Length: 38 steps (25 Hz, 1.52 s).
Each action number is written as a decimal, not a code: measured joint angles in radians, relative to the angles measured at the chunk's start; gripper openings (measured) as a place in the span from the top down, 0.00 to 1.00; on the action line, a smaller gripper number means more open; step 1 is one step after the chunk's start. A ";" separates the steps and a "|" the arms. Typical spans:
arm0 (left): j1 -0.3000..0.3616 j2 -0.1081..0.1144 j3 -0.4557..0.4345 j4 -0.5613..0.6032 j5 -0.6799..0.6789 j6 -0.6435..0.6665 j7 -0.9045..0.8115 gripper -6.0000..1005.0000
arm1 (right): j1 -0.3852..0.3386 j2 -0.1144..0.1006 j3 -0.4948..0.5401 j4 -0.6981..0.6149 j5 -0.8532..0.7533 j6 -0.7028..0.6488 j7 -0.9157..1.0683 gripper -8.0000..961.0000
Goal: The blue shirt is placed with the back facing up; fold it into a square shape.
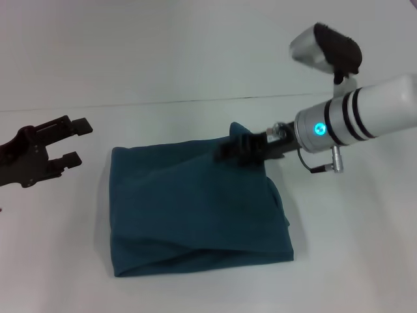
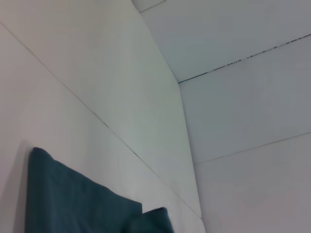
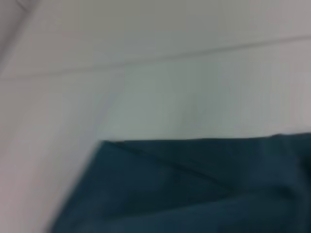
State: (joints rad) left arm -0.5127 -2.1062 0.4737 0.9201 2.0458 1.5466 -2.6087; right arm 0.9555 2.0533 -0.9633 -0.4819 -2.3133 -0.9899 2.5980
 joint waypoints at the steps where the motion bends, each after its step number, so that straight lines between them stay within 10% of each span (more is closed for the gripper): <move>1: 0.000 0.000 0.000 0.002 0.000 0.000 0.000 0.12 | 0.003 -0.004 -0.011 -0.007 -0.045 0.013 0.034 0.27; 15: -0.005 0.008 -0.001 0.005 0.000 0.004 0.001 0.12 | -0.155 -0.132 0.163 -0.320 0.082 -0.238 0.064 0.27; 21: 0.002 0.016 -0.002 0.003 0.003 0.054 0.082 0.12 | -0.224 -0.141 0.222 -0.276 0.210 -0.353 -0.123 0.27; 30: 0.076 -0.015 0.017 -0.001 0.025 0.341 0.805 0.12 | -0.402 -0.043 0.237 -0.281 0.295 -0.564 -0.828 0.27; 38: 0.129 -0.053 0.099 -0.002 0.034 0.342 0.974 0.12 | -0.465 0.034 0.181 -0.238 0.256 -0.677 -0.978 0.27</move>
State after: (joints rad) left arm -0.3838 -2.1590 0.5728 0.9177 2.0796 1.8883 -1.6343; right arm 0.4906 2.0873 -0.7824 -0.7202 -2.0572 -1.6666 1.6202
